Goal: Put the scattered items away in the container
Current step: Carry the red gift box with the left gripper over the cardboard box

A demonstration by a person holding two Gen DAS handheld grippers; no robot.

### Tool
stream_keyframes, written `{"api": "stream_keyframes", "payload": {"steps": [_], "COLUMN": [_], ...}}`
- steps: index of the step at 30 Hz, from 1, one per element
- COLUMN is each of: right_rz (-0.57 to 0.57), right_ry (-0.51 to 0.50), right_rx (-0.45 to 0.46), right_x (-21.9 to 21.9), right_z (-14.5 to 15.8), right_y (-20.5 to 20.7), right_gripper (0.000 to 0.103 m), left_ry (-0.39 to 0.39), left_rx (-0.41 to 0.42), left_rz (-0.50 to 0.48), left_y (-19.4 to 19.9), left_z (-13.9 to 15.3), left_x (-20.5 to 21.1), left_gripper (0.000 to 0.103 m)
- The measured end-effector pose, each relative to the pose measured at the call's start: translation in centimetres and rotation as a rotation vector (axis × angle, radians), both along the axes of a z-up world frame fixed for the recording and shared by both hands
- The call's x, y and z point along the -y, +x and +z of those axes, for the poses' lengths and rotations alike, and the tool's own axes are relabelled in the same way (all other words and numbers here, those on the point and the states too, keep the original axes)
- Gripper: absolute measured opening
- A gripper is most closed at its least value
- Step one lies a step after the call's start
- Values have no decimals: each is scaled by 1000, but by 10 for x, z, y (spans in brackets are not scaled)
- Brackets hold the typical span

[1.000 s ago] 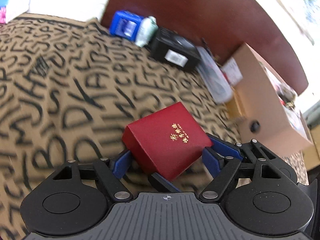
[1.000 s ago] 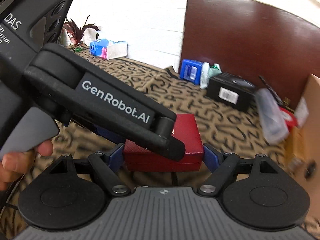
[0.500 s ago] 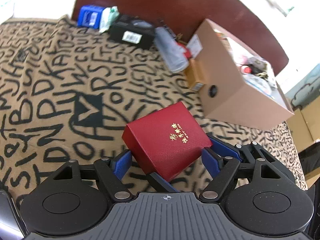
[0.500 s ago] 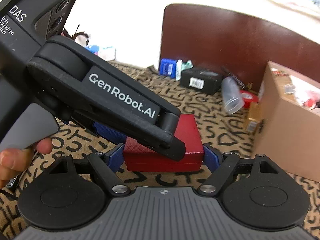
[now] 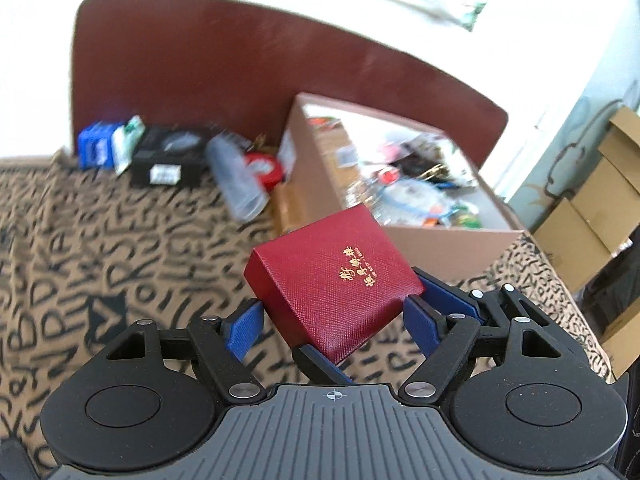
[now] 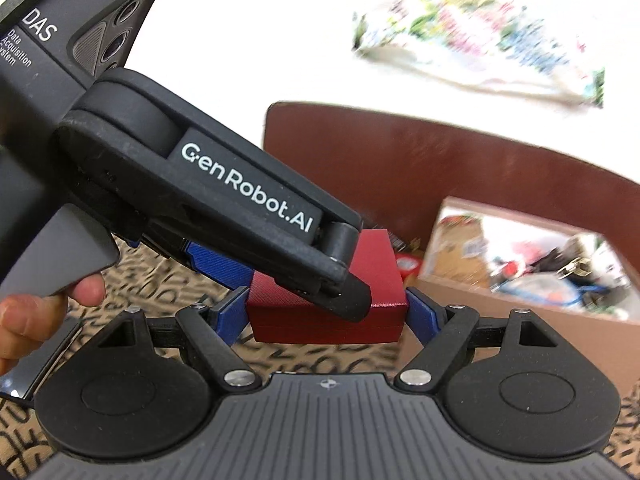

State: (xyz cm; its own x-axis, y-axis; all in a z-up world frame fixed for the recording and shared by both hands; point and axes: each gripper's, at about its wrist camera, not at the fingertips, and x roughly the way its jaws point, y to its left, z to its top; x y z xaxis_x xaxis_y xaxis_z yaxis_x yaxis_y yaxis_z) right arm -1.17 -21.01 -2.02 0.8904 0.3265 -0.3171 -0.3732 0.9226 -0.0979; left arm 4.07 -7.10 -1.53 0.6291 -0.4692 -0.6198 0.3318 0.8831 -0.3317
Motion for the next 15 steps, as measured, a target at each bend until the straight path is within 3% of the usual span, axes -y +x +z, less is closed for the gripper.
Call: {"api": "stream_keyframes", "payload": {"steps": [8, 15], "right_rz": [-125, -210], "right_ry": [42, 65], "right_rx": [84, 96], "right_x": [32, 55], "right_z": [20, 19], "right_y": [25, 53], "right_gripper": [84, 84], "left_ry": [28, 38], "left_rx": [102, 122], "left_rz": [-105, -168], "left_y": [33, 72], "left_z": [33, 36], "left_x": [49, 78], "left_gripper": [78, 78]}}
